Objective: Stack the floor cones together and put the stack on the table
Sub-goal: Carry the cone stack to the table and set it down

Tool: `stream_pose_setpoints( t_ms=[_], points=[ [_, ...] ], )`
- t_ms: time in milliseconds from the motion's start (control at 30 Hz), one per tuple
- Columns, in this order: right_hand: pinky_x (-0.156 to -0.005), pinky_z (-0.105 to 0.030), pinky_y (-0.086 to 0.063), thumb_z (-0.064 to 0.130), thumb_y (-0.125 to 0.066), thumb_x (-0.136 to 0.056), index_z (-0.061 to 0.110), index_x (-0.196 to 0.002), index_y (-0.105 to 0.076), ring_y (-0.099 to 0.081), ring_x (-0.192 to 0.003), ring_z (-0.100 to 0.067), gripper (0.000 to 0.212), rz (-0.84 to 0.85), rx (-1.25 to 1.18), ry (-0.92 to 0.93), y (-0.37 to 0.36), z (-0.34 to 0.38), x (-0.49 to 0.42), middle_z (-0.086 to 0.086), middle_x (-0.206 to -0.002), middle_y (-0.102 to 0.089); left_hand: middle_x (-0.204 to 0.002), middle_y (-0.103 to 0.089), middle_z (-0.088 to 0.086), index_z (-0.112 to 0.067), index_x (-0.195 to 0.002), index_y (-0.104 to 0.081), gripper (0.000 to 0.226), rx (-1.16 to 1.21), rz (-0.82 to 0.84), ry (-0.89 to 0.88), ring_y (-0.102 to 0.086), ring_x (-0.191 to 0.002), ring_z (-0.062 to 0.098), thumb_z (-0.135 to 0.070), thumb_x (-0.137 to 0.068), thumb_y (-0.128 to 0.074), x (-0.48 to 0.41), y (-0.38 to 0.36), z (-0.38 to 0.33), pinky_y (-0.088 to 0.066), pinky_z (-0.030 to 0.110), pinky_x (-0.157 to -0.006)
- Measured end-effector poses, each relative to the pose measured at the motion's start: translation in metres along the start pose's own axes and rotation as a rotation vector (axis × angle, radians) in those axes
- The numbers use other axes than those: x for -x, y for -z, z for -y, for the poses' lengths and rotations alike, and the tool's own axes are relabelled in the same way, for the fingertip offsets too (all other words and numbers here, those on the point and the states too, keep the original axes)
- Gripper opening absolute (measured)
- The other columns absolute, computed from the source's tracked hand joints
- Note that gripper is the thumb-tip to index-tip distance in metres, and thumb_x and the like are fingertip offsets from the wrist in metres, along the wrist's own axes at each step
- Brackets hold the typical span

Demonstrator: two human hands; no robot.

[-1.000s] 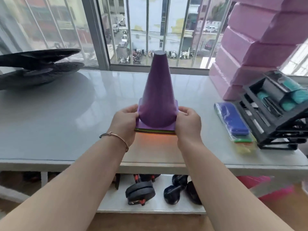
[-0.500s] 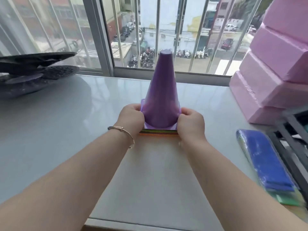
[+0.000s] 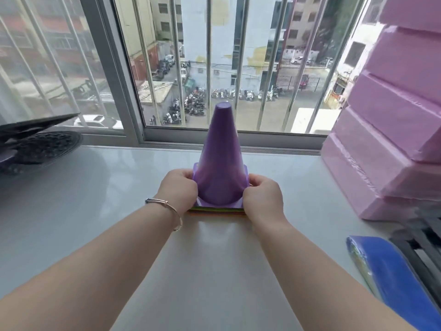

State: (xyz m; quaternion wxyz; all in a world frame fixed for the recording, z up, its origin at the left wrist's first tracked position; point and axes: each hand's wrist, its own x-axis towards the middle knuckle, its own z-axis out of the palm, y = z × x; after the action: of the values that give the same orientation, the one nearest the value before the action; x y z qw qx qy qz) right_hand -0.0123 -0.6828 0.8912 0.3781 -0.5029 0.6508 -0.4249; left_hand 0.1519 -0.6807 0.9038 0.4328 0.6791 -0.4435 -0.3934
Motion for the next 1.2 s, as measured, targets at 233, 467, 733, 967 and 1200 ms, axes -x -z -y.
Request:
stream_pose_setpoints(
  t_ms=[233,467,733,967,1200],
  points=[
    [-0.060,-0.031,-0.030,0.002,-0.033,-0.053,-0.001,-0.087,-0.063,-0.036,-0.067,-0.023,0.046,-0.050,0.037,0.008,-0.005,0.013,-0.026,-0.017,-0.070,-0.054,-0.065,-0.057,0.011,-0.006,-0.079,-0.071,0.047,-0.088,0.004,-0.032,-0.048,-0.060,0.024,0.003,-0.054,-0.032,-0.038,-0.005,-0.012,-0.041,0.030,-0.060],
    [-0.060,-0.030,-0.028,0.004,-0.031,-0.050,-0.001,-0.090,-0.062,-0.033,-0.067,-0.022,0.051,-0.041,0.038,0.013,-0.014,0.022,-0.052,-0.004,-0.069,-0.048,-0.066,-0.051,0.006,-0.006,-0.080,-0.070,0.049,-0.115,0.012,-0.066,-0.040,-0.064,0.020,-0.002,-0.049,-0.032,-0.067,-0.005,-0.012,-0.034,0.030,-0.063],
    [-0.059,-0.031,-0.028,-0.003,-0.035,-0.062,-0.001,-0.088,-0.065,-0.033,-0.067,-0.023,0.039,-0.049,0.039,-0.002,-0.017,0.027,-0.052,-0.007,-0.070,-0.050,-0.067,-0.058,0.005,-0.011,-0.082,-0.073,0.050,-0.117,0.025,-0.066,-0.045,-0.064,0.021,-0.002,-0.050,-0.035,-0.076,-0.002,-0.008,-0.039,0.031,-0.063],
    [-0.060,-0.030,-0.031,-0.002,-0.037,-0.064,0.000,-0.088,-0.067,-0.035,-0.067,-0.025,0.038,-0.055,0.054,-0.018,-0.014,0.030,-0.043,-0.011,-0.069,-0.053,-0.067,-0.058,0.008,-0.008,-0.079,-0.070,0.047,-0.139,0.050,-0.054,-0.048,-0.064,0.022,-0.002,-0.049,-0.034,-0.070,-0.001,-0.005,-0.040,0.031,-0.062],
    [-0.053,-0.031,-0.030,-0.007,-0.040,-0.070,0.003,-0.082,-0.062,-0.040,-0.068,-0.026,0.028,-0.006,0.192,0.054,-0.008,0.035,-0.030,-0.006,-0.071,-0.054,-0.071,-0.061,0.012,-0.013,-0.083,-0.066,0.041,-0.279,0.015,-0.145,-0.047,-0.068,0.025,-0.003,-0.056,-0.037,-0.053,-0.002,-0.005,-0.041,0.031,-0.063]
  ],
)
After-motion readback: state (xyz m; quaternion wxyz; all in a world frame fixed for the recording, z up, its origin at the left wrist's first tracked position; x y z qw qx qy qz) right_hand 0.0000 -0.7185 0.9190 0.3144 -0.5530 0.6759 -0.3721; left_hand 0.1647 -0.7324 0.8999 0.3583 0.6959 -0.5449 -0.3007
